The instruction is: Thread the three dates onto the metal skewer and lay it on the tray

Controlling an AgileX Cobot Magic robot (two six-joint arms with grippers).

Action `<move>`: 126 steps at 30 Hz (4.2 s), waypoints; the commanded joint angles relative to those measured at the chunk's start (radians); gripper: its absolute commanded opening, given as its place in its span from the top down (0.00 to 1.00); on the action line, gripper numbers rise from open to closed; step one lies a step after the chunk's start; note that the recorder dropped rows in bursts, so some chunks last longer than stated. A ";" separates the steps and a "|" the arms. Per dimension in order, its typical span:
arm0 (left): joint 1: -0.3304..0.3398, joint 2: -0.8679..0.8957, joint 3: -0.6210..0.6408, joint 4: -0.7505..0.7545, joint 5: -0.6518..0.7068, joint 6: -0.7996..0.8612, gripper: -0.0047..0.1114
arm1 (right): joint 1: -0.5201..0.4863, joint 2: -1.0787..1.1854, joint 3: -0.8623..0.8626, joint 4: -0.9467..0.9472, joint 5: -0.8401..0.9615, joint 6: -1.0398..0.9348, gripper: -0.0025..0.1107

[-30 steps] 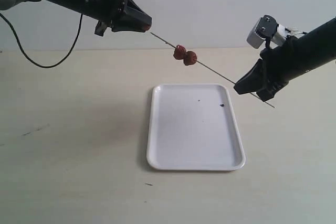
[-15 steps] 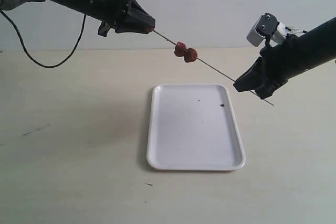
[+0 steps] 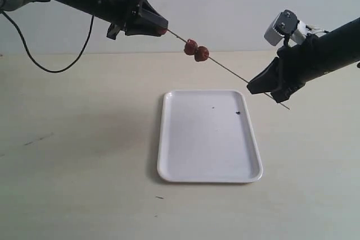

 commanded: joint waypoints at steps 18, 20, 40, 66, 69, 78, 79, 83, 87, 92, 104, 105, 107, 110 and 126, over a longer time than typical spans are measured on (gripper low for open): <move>-0.106 -0.010 0.001 -0.068 0.007 0.064 0.74 | 0.001 -0.006 -0.002 0.092 0.068 -0.058 0.98; -0.112 -0.010 0.001 -0.068 0.007 0.071 0.74 | 0.001 -0.006 -0.002 0.092 0.068 -0.058 0.98; -0.008 -0.010 0.001 -0.061 0.000 0.074 0.44 | 0.001 -0.006 -0.002 0.096 -0.069 0.050 0.98; 0.092 -0.590 1.200 -0.175 -1.135 0.795 0.96 | 0.410 -0.006 0.231 0.062 -0.517 1.174 0.98; 0.092 -0.616 1.209 -0.176 -1.117 0.788 0.96 | 0.439 -0.006 0.252 0.062 -0.565 1.255 0.98; 0.052 -0.630 1.209 -0.191 -1.083 0.788 0.96 | 0.462 -0.006 0.318 0.061 -0.603 1.266 0.94; 0.046 -0.630 1.209 -0.191 -1.095 0.788 0.96 | 0.462 -0.006 0.321 0.050 -0.610 1.266 0.91; 0.017 -0.630 1.209 -0.187 -1.135 0.790 0.96 | 0.462 -0.006 0.321 0.003 -0.614 1.266 0.68; 0.011 -0.640 1.209 -0.187 -1.143 0.790 0.96 | 0.462 -0.015 0.321 -0.067 -0.629 1.266 0.45; 0.011 -0.727 1.239 -0.183 -1.142 0.790 0.96 | 0.462 -0.100 0.321 -0.141 -0.636 1.266 0.40; 0.011 -1.067 1.410 -0.169 -1.144 0.790 0.96 | 0.462 -0.265 0.345 -0.219 -0.597 1.266 0.42; 0.011 -1.121 1.440 -0.169 -1.156 0.790 0.96 | 0.462 -0.295 0.356 -0.238 -0.616 1.266 0.44; 0.011 -1.211 1.493 -0.169 -1.185 0.790 0.96 | 0.462 -0.345 0.379 -0.267 -0.665 1.266 0.46; 0.011 -1.377 1.604 -0.166 -1.214 0.790 0.96 | 0.462 -0.463 0.433 -0.311 -0.746 1.264 0.55; 0.011 -2.005 2.096 -0.238 -1.275 0.784 0.96 | 0.462 -1.179 0.683 -0.332 -0.790 1.093 0.98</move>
